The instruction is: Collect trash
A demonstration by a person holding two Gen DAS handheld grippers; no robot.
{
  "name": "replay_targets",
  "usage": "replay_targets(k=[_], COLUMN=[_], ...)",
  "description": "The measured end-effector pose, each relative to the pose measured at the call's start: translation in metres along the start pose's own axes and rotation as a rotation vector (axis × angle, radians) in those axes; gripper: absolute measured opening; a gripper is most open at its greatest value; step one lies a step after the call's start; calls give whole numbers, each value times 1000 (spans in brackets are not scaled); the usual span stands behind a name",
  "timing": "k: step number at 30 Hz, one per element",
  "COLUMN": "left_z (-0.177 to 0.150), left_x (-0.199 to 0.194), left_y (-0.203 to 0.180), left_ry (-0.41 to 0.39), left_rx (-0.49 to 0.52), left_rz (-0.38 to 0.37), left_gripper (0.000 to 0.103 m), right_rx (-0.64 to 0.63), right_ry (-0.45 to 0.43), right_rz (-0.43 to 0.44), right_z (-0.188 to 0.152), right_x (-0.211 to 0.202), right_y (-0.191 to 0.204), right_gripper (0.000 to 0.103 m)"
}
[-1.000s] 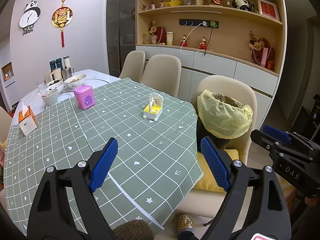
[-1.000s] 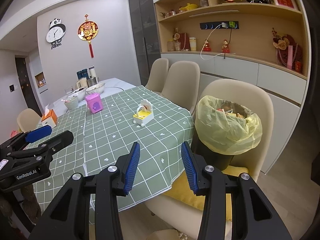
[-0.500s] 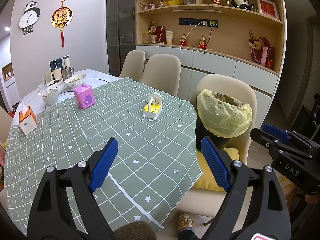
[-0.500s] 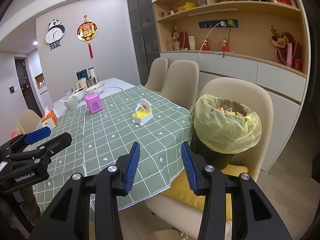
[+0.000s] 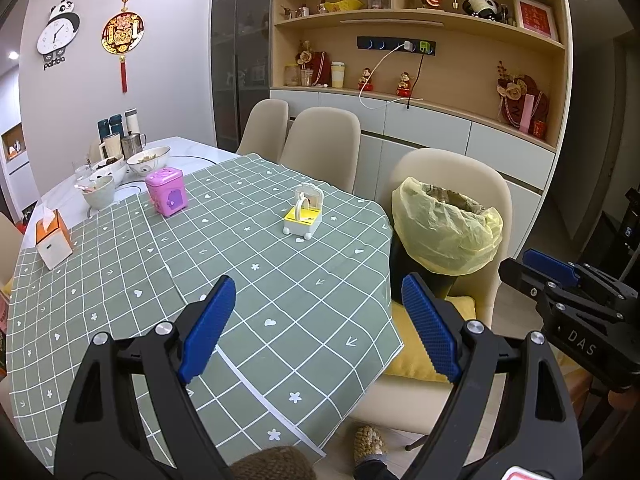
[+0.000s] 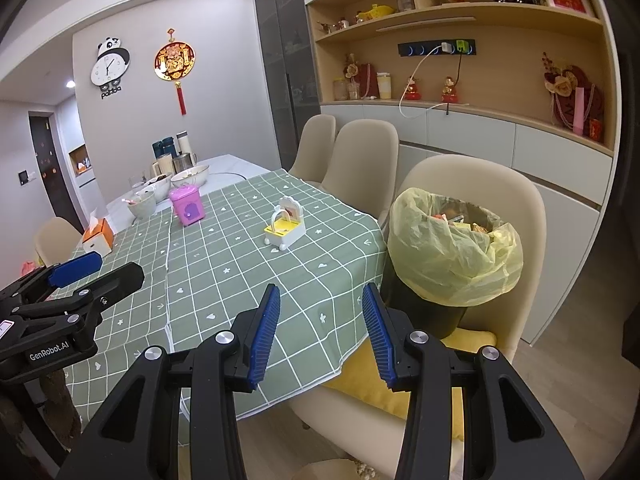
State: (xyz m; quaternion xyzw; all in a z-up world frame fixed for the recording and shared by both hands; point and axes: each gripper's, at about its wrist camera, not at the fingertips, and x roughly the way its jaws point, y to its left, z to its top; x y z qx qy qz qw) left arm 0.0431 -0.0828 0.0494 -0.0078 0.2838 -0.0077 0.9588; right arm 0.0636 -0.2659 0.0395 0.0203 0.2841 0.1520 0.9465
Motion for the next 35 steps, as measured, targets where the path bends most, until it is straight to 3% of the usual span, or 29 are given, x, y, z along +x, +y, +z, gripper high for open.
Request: replay_targets(k=[27, 32, 35], left_z=[-4, -10, -28], left_x=[15, 51, 99], left_y=[14, 46, 114], left_ry=[28, 110, 215], left_rx=[-16, -64, -211], left_rz=[0, 64, 155], left_gripper=[81, 81, 81], right_rx=[7, -17, -95], right_ry=[19, 73, 167], right_rz=[-3, 25, 114], right_z=[-4, 7, 16], right_x=[11, 47, 96], right_y=[8, 13, 31], right_gripper=[41, 41, 44])
